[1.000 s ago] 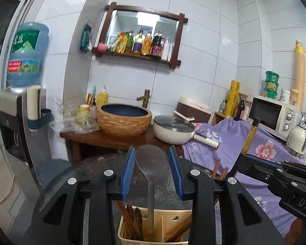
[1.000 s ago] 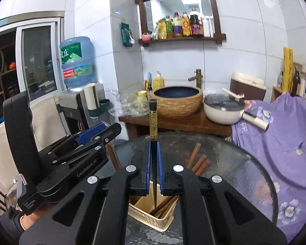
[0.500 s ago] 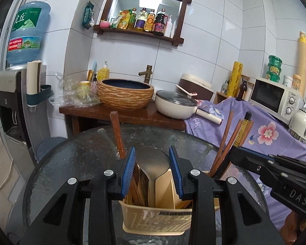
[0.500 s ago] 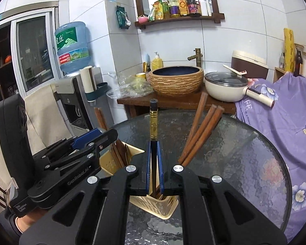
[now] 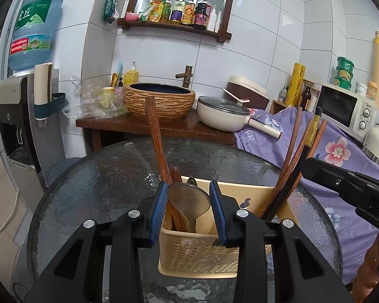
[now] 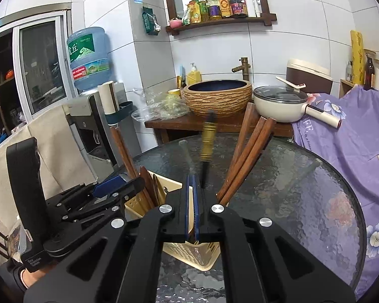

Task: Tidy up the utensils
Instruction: 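Open both tools to release the utensils and pull back from the holder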

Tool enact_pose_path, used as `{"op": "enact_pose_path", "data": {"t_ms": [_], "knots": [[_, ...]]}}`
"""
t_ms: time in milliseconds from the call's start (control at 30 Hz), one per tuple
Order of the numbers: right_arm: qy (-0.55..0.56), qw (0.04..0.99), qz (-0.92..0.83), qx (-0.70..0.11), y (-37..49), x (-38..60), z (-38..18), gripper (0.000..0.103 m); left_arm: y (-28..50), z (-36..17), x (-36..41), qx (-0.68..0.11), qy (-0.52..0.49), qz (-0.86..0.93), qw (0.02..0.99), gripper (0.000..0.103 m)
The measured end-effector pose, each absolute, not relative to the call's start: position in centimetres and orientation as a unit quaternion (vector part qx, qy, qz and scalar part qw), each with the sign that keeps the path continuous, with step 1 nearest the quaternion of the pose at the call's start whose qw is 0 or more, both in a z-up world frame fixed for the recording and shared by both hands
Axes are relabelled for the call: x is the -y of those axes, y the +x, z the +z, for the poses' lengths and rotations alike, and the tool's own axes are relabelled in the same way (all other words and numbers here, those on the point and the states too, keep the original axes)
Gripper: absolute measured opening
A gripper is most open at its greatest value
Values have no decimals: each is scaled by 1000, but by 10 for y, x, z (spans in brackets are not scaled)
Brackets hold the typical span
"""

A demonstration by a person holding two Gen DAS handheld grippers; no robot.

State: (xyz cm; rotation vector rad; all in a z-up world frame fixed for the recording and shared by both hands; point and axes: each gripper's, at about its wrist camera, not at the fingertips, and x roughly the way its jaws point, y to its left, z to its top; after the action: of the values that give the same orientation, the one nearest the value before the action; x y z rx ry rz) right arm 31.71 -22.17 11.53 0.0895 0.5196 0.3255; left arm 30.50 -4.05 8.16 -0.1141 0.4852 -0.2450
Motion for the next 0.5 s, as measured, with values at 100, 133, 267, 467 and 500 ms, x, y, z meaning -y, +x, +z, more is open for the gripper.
{"op": "enact_pose_path", "data": {"t_ms": [100, 133, 267, 467, 500], "knots": [[41, 955, 157, -249, 312, 223, 112, 57, 300, 82, 40, -236, -52, -119, 963, 46], [43, 956, 154, -245, 310, 224, 112, 61, 299, 83, 40, -235, -54, -119, 963, 49], [45, 961, 158, -222, 297, 226, 110, 63, 290, 83, 36, -228, -53, -114, 965, 58], [64, 964, 152, -211, 282, 238, 106, 81, 270, 79, 33, -216, -34, -107, 970, 75], [67, 965, 147, -207, 278, 241, 103, 85, 268, 78, 33, -214, -32, -104, 971, 80]]}}
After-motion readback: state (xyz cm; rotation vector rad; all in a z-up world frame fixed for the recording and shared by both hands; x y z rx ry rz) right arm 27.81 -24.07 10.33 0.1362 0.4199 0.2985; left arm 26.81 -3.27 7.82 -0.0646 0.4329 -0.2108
